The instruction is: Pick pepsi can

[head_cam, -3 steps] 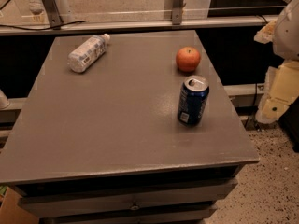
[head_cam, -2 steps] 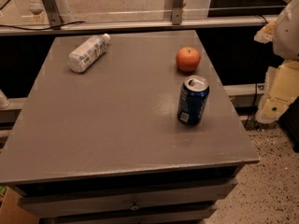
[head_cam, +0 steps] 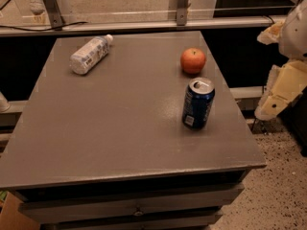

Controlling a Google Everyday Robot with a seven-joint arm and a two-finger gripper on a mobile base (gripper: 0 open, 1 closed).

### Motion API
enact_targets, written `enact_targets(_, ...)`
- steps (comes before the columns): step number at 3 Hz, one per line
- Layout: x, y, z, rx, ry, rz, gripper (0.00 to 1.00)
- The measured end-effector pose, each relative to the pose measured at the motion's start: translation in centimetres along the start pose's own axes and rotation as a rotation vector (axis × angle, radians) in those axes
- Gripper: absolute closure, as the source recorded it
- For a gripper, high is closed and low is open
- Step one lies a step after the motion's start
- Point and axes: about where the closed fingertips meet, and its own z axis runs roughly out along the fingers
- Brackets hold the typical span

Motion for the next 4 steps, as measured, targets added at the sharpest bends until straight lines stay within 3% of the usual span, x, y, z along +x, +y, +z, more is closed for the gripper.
enact_targets(1, 0.5, -0.9, 2.8, -0.059, -0.178, 0.049, 0.00)
enact_targets(2, 0.2, -0.7, 5.2, -0.126, -0.323, 0.048, 0.00)
enact_targets(4, -0.5, 2.1, 11.0, -0.281, -0.573, 0.022, 0.00)
